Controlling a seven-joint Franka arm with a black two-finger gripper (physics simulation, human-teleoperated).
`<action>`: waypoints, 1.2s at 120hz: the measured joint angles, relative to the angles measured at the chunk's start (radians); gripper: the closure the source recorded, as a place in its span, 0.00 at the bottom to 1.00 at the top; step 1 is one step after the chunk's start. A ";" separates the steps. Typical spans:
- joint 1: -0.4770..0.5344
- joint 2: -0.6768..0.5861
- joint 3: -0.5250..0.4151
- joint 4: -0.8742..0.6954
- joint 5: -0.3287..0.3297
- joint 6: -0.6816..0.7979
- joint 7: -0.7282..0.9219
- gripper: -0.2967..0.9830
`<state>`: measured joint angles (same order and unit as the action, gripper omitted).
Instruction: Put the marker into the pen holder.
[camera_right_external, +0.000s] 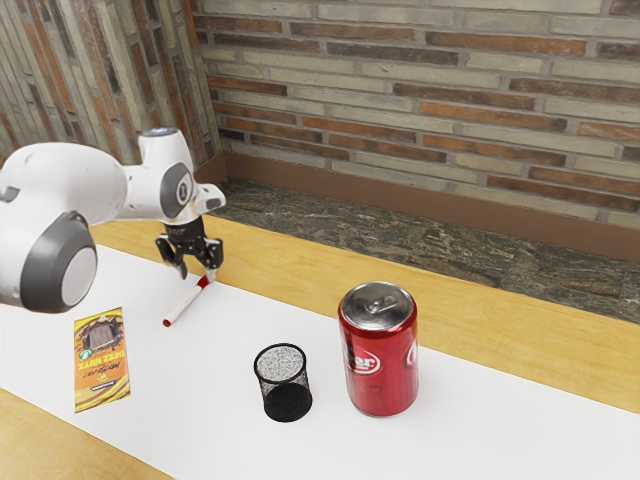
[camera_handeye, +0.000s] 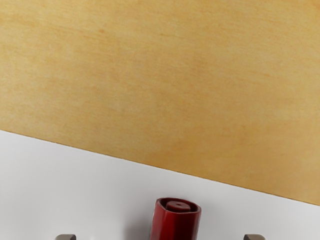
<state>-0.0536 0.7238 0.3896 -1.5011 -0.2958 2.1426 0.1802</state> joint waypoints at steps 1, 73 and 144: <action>0.000 0.001 0.000 0.001 0.000 0.000 0.000 0.44; -0.013 -0.020 -0.003 -0.069 -0.008 0.007 0.125 0.48; -0.012 -0.034 -0.003 -0.090 -0.008 0.011 0.202 0.76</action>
<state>-0.0660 0.6895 0.3864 -1.5915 -0.3042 2.1532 0.3820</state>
